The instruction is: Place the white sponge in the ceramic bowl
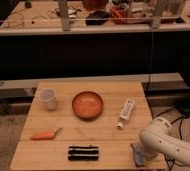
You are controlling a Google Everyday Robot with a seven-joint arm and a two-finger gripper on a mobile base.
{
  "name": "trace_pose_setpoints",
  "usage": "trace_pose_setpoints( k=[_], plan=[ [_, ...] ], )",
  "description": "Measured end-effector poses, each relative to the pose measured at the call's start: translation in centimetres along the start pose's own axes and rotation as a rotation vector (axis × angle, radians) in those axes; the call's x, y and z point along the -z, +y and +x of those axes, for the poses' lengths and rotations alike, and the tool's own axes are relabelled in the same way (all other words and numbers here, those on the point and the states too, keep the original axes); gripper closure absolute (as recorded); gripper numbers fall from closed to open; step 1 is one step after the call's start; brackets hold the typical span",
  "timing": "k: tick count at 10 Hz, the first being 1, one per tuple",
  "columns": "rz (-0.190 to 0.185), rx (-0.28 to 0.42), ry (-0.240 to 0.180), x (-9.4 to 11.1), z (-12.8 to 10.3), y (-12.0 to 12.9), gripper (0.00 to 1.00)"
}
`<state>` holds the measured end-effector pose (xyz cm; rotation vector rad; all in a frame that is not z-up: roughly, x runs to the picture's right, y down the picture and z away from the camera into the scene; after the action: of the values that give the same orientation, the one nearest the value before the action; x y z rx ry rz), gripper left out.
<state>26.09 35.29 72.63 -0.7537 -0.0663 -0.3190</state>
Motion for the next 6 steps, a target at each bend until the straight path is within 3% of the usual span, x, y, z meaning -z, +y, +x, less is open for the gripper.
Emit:
trace_pose_setpoints(
  k=[2,4,6],
  plan=[
    [0.000,-0.004,0.000,0.11,-0.01,0.03,0.73],
    [-0.002,-0.005,0.000,0.23,-0.02,0.09,0.65],
    [-0.002,-0.013,0.003,-0.06,-0.03,0.10,0.69]
  ],
)
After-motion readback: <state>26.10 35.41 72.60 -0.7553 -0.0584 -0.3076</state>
